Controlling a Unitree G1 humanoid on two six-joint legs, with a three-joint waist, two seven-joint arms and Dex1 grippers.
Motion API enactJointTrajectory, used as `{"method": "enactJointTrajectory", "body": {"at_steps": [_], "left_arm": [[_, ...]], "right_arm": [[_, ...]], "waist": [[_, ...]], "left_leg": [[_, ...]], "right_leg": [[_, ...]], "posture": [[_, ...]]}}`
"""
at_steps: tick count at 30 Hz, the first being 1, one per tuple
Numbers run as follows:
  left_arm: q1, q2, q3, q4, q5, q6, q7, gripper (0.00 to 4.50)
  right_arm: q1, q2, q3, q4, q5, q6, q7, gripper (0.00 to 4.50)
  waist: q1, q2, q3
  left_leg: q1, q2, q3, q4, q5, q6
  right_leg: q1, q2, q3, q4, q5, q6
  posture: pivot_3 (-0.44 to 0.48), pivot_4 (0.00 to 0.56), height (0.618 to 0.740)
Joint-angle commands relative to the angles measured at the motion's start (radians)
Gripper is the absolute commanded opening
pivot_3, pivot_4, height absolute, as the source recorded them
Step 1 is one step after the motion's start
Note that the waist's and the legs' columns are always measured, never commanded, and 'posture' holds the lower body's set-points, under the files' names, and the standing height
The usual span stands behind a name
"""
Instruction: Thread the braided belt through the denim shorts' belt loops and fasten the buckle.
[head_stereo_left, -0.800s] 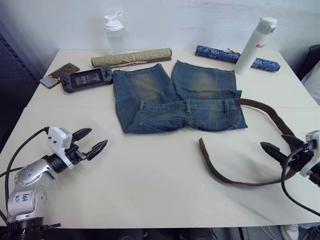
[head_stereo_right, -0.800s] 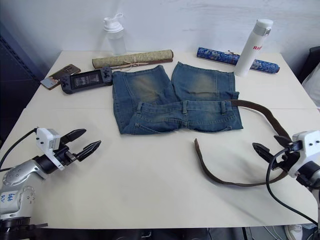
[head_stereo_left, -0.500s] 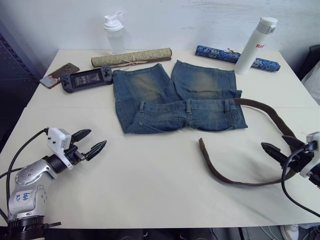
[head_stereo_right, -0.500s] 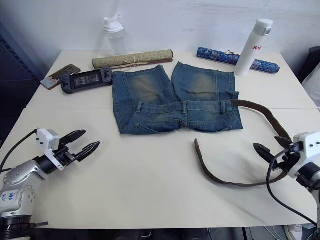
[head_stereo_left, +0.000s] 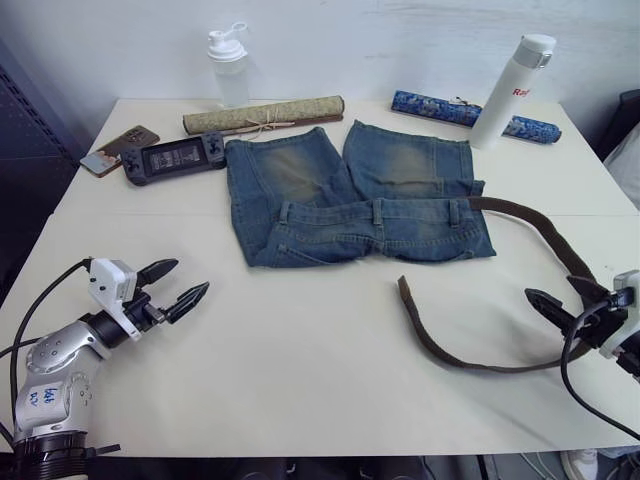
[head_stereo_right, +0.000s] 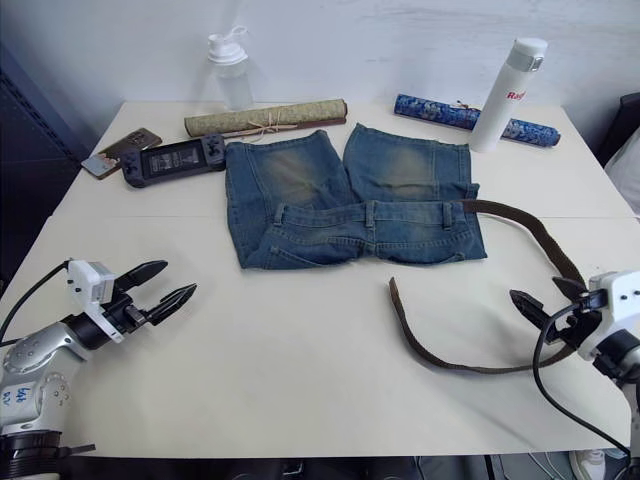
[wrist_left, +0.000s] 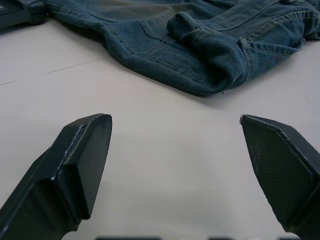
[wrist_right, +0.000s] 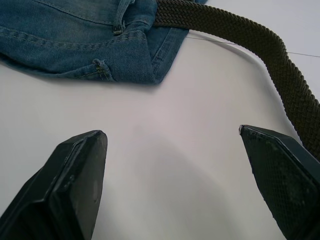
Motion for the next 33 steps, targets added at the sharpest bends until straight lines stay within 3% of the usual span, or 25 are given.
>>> {"method": "enactJointTrajectory", "body": {"at_steps": [1, 8, 14, 21, 33], "left_arm": [[-0.008, 0.012, 0.002, -0.039, -0.027, 0.003, -0.031, 4.46], [0.057, 0.025, -0.105, -0.24, -0.064, 0.11, -0.117, 4.46], [0.059, 0.041, -0.132, -0.335, -0.078, 0.154, -0.137, 4.46], [0.049, 0.094, -0.15, -0.446, -0.146, 0.235, -0.189, 4.46], [0.021, 0.113, -0.182, -0.491, -0.148, 0.27, -0.206, 4.46]], "right_arm": [[0.015, -0.005, 0.012, -0.054, 0.002, -0.002, 0.015, 4.5], [0.125, -0.095, 0.093, -0.395, 0.185, 0.303, 0.118, 4.5], [0.054, -0.141, 0.237, -0.586, 0.19, 0.481, 0.004, 4.5], [-0.064, -0.093, 0.352, -0.665, 0.177, 0.641, -0.185, 4.5], [-0.048, -0.031, 0.456, -0.692, 0.07, 0.701, -0.364, 4.5]], "waist": [[0.0, 0.0, 0.0], [0.001, 0.004, 0.002], [0.0, 0.005, 0.003], [0.005, 0.006, 0.003], [0.002, 0.006, 0.004]], "left_leg": [[0.0, 0.0, 0.0, 0.0, 0.0, 0.0], [0.0, 0.0, 0.0, 0.0, -0.001, 0.001], [0.0, 0.002, -0.002, 0.0, -0.001, 0.0], [-0.003, 0.002, -0.003, 0.0, -0.001, -0.001], [-0.003, 0.002, -0.002, 0.001, -0.001, -0.001]], "right_leg": [[0.0, 0.0, 0.0, 0.0, 0.0, 0.0], [0.0, 0.0, 0.001, -0.002, 0.0, 0.0], [0.0, 0.001, 0.0, -0.002, 0.001, -0.002], [0.0, 0.001, -0.002, -0.005, 0.001, -0.002], [0.0, 0.003, 0.0, -0.003, 0.002, -0.001]], "posture": [[0.0, 0.15, 0.717], [0.0, 0.15, 0.717], [0.0, 0.15, 0.717], [0.0, 0.15, 0.717], [0.0, 0.15, 0.717]]}}
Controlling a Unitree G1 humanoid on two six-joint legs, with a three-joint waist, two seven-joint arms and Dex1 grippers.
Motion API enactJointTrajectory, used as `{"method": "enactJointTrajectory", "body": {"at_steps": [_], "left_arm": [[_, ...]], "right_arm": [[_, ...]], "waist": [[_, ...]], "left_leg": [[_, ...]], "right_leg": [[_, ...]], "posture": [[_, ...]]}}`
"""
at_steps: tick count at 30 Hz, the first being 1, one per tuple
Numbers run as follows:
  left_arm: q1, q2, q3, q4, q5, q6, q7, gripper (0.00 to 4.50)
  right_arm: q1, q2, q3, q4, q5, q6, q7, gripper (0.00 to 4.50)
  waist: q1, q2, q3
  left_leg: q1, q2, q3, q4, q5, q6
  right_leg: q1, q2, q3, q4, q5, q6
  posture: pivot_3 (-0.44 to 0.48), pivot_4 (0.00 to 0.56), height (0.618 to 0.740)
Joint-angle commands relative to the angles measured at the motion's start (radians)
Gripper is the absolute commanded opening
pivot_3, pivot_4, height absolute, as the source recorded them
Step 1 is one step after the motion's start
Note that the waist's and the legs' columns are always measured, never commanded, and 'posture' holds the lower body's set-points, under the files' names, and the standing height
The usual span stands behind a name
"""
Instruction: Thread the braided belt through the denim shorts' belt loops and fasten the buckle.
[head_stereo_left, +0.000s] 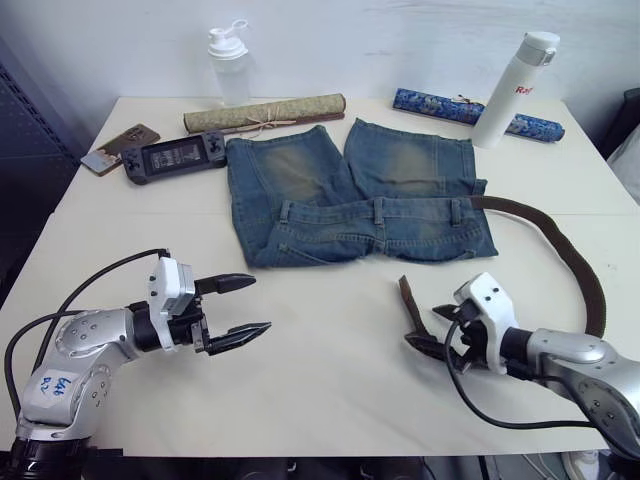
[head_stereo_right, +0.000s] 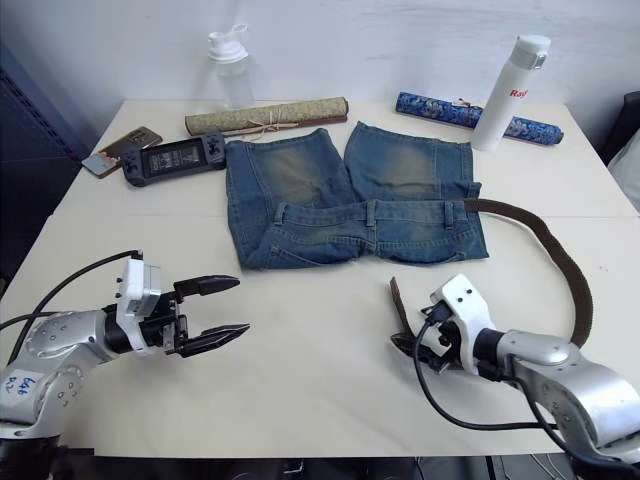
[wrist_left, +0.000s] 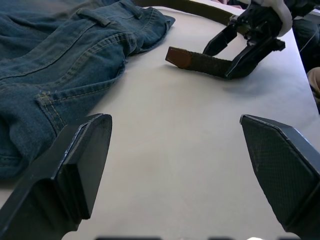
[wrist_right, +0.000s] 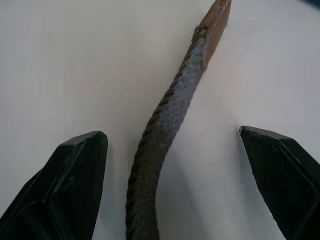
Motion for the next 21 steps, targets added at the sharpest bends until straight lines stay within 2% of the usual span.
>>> {"method": "enactJointTrajectory", "body": {"at_steps": [1, 3, 6, 7, 11, 15, 21], "left_arm": [[-0.002, 0.032, -0.005, -0.065, -0.029, 0.013, -0.026, 4.49], [0.003, 0.038, -0.004, -0.072, -0.032, 0.017, -0.029, 4.5], [0.004, 0.046, 0.002, -0.083, -0.042, 0.029, -0.027, 4.5], [-0.001, 0.047, 0.001, -0.093, -0.05, 0.041, -0.021, 4.5], [-0.007, 0.046, 0.004, -0.109, -0.068, 0.067, -0.012, 4.5], [-0.018, 0.038, -0.002, -0.102, -0.067, 0.072, 0.0, 4.5], [-0.075, 0.03, -0.028, -0.073, -0.093, 0.096, -0.021, 4.5]], "right_arm": [[0.013, 0.005, 0.018, 0.004, -0.073, -0.005, -0.06, 4.24], [0.02, 0.013, 0.028, 0.009, -0.097, -0.012, -0.079, 3.58], [0.025, 0.034, 0.034, 0.007, -0.109, -0.033, -0.083, 2.02], [0.023, 0.032, 0.033, 0.004, -0.109, -0.042, -0.073, 1.78], [0.014, 0.049, 0.015, -0.013, -0.087, -0.049, -0.048, 0.08], [0.025, 0.03, -0.002, -0.027, -0.077, -0.13, 0.039, 0.03], [0.003, -0.12, -0.009, -0.086, 0.068, -0.203, 0.394, 0.03]], "waist": [[0.0, -0.001, 0.0], [0.001, -0.001, 0.0], [0.001, -0.001, 0.0], [0.001, -0.001, -0.001], [0.001, -0.001, -0.001], [0.0, -0.001, 0.0], [0.001, 0.002, 0.001]], "left_leg": [[0.0, 0.0, 0.0, 0.0, 0.0, 0.0], [0.0, 0.0, 0.0, 0.0, 0.0, 0.0], [0.001, 0.0, 0.0, 0.0, 0.0, 0.0], [0.001, 0.0, 0.0, 0.0, 0.0, 0.0], [0.0, 0.001, 0.0, 0.0, 0.0, 0.0], [0.0, 0.001, 0.0, 0.0, 0.0, -0.001], [0.0, 0.001, -0.001, 0.0, 0.0, 0.0]], "right_leg": [[0.0, 0.0, 0.0, 0.0, 0.0, 0.0], [0.0, 0.0, 0.0, 0.0, 0.0, 0.0], [0.0, 0.0, 0.0, 0.0, 0.0, 0.0], [0.0, 0.001, 0.0, 0.0, 0.0, 0.0], [0.0, 0.001, 0.001, 0.0, 0.0, 0.0], [0.0, 0.006, 0.001, 0.0, 0.0, 0.0], [0.0, 0.008, 0.002, -0.001, 0.0, 0.0]], "posture": [[0.0, 0.15, 0.717], [0.0, 0.15, 0.717], [0.0, 0.15, 0.717], [0.0, 0.15, 0.717], [0.0, 0.15, 0.717], [0.0, 0.15, 0.717], [0.0, 0.15, 0.717]]}}
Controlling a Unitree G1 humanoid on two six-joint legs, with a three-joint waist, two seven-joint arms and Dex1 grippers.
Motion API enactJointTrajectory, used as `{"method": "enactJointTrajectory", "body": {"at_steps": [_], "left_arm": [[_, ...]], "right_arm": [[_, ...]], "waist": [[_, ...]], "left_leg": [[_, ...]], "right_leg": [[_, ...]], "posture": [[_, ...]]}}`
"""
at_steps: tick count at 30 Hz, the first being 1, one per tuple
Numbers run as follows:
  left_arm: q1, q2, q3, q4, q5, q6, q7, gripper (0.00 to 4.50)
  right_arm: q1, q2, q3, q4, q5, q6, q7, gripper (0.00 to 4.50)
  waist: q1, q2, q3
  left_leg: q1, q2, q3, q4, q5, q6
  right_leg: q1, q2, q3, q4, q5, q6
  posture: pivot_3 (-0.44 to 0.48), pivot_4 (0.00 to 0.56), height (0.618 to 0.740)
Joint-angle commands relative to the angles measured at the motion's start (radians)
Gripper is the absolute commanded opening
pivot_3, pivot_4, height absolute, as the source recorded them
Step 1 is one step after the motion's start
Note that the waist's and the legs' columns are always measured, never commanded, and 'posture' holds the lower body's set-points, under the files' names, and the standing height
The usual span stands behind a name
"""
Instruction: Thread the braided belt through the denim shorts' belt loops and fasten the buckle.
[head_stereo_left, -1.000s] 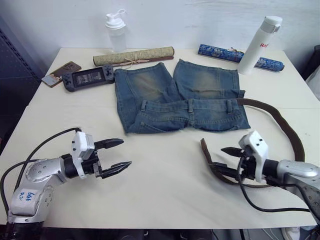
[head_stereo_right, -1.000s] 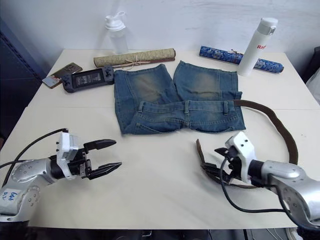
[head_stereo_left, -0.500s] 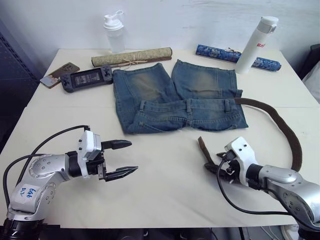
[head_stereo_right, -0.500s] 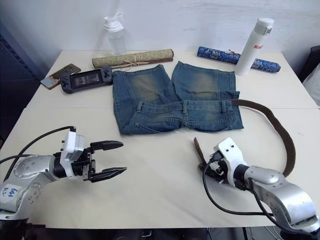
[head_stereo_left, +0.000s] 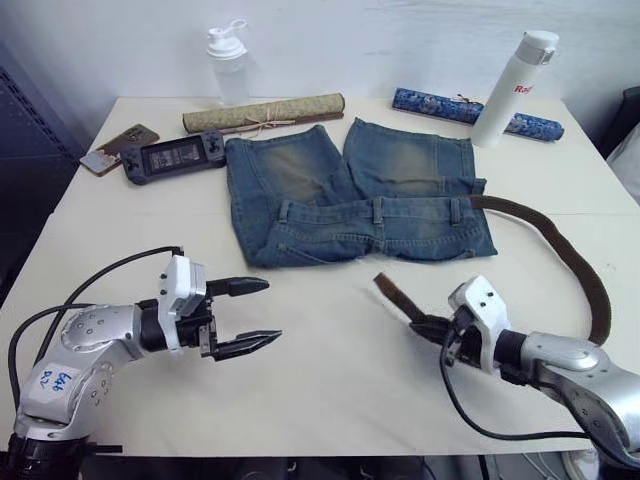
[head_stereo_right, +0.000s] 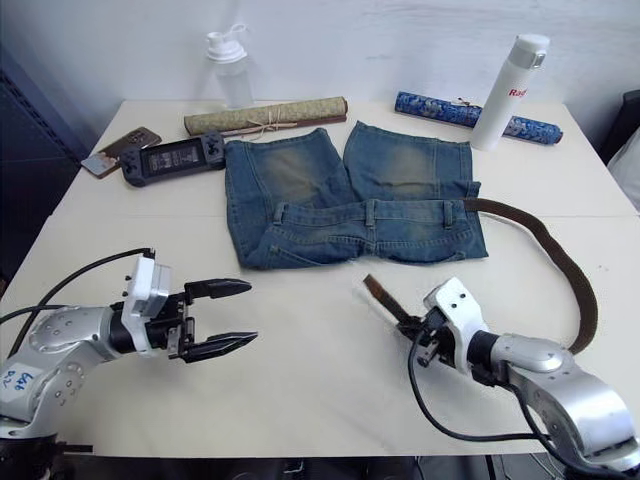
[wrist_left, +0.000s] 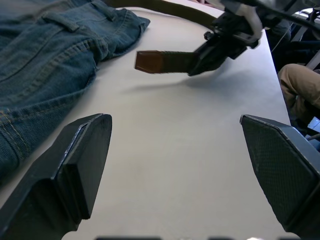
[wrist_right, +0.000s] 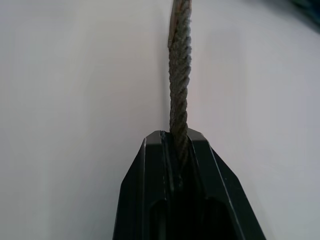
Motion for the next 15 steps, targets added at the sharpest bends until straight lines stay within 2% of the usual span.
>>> {"method": "enactJointTrajectory", "body": {"at_steps": [1, 6, 15], "left_arm": [[-0.049, 0.002, -0.02, 0.004, -0.053, 0.02, -0.035, 4.5], [-0.099, 0.004, -0.07, 0.028, -0.076, 0.041, -0.109, 4.5], [-0.181, -0.046, -0.141, 0.061, -0.085, 0.075, -0.115, 4.5]], "right_arm": [[-0.058, -0.08, 0.003, -0.039, 0.084, -0.047, 0.202, 0.03], [-0.207, -0.075, 0.126, 0.006, 0.039, -0.077, 0.26, 0.03], [-0.298, -0.048, 0.204, -0.014, 0.035, -0.07, 0.269, 0.03]], "waist": [[0.0, 0.0, 0.0], [-0.003, 0.0, 0.0], [0.0, -0.001, 0.001]], "left_leg": [[0.0, 0.0, 0.0, 0.0, 0.0, 0.0], [0.0, 0.002, 0.0, 0.0, 0.0, -0.001], [-0.001, 0.0, 0.0, 0.002, 0.001, 0.0]], "right_leg": [[0.0, 0.0, 0.0, 0.0, 0.0, 0.0], [0.0, 0.0, 0.0, 0.0, 0.001, -0.001], [0.001, 0.001, -0.001, -0.002, 0.001, 0.0]], "posture": [[0.0, 0.15, 0.717], [0.0, 0.15, 0.717], [0.0, 0.15, 0.717]]}}
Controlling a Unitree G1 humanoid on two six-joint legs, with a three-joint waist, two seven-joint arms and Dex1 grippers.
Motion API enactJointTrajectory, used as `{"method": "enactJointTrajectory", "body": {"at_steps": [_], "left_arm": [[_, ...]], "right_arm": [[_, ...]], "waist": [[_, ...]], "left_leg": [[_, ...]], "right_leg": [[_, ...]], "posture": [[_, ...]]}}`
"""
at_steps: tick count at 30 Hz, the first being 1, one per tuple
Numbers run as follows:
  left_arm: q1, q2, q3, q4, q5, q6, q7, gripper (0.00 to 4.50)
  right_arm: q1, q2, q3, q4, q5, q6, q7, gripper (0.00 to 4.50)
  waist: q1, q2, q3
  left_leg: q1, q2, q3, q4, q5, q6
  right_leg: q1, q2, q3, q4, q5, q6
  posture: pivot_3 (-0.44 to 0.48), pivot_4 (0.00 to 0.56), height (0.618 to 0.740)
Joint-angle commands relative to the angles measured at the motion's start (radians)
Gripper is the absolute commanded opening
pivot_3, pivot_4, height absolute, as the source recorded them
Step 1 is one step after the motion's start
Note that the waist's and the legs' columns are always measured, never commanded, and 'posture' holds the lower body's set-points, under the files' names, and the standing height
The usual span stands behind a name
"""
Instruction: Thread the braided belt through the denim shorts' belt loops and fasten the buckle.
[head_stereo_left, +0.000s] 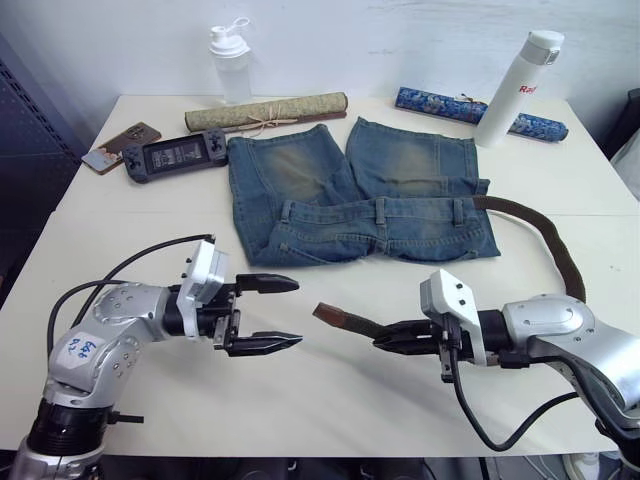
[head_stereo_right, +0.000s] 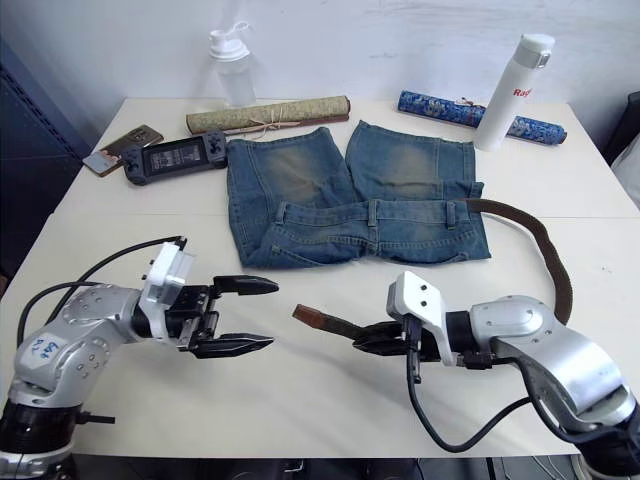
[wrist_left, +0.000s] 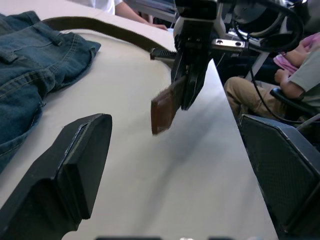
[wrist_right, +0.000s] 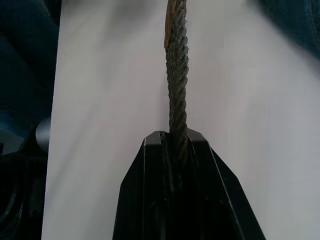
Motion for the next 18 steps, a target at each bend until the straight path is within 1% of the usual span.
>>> {"method": "enactJointTrajectory", "body": {"at_steps": [1, 4, 11, 14, 16, 18], "left_arm": [[-0.015, -0.002, -0.02, -0.001, -0.011, -0.001, -0.017, 4.5], [-0.025, -0.011, -0.027, -0.008, -0.037, 0.025, -0.005, 4.5], [-0.044, -0.023, -0.044, 0.009, -0.028, 0.044, 0.003, 4.5], [-0.055, -0.027, -0.048, 0.01, -0.04, 0.065, -0.002, 3.68], [-0.059, -0.033, -0.055, 0.01, -0.037, 0.071, -0.004, 2.87], [-0.063, -0.043, -0.057, 0.011, -0.038, 0.072, 0.0, 1.85]], "right_arm": [[-0.022, 0.014, 0.012, -0.039, 0.008, -0.007, -0.002, 0.03], [-0.027, 0.016, 0.018, -0.046, 0.007, -0.005, -0.004, 0.03], [-0.033, 0.031, 0.02, -0.055, 0.016, 0.005, -0.018, 0.03], [-0.035, 0.037, 0.023, -0.058, 0.015, 0.009, -0.025, 0.0], [-0.039, 0.043, 0.021, -0.056, 0.018, 0.013, -0.03, 0.0], [-0.042, 0.045, 0.02, -0.055, 0.019, 0.016, -0.031, 0.0]], "waist": [[-0.001, 0.0, 0.0], [-0.002, 0.0, 0.0], [-0.001, 0.0, 0.0], [-0.001, 0.0, 0.0], [-0.001, 0.0, 0.0], [-0.001, 0.0, 0.0]], "left_leg": [[0.0, 0.0, 0.0, 0.0, 0.0, 0.0], [0.0, 0.0, 0.0, 0.0, 0.0, 0.0], [0.0, 0.0, -0.001, 0.0, 0.0, 0.0], [0.0, 0.0, -0.001, 0.0, 0.0, 0.0], [0.0, 0.0, -0.001, 0.001, 0.0, 0.0], [0.0, 0.0, -0.001, 0.001, 0.0, 0.0]], "right_leg": [[0.0, 0.0, 0.0, 0.0, 0.0, 0.0], [-0.001, 0.0, 0.0, 0.002, 0.0, 0.0], [-0.001, 0.0, 0.0, 0.001, 0.0, 0.0], [0.0, 0.0, 0.0, 0.002, 0.0, 0.0], [0.0, 0.0, 0.0, 0.002, 0.0, 0.0], [0.0, 0.0, 0.0, 0.002, 0.0, 0.0]], "posture": [[0.0, 0.15, 0.717], [0.0, 0.15, 0.717], [0.0, 0.15, 0.717], [0.0, 0.15, 0.717], [0.0, 0.15, 0.717], [0.0, 0.15, 0.717]]}}
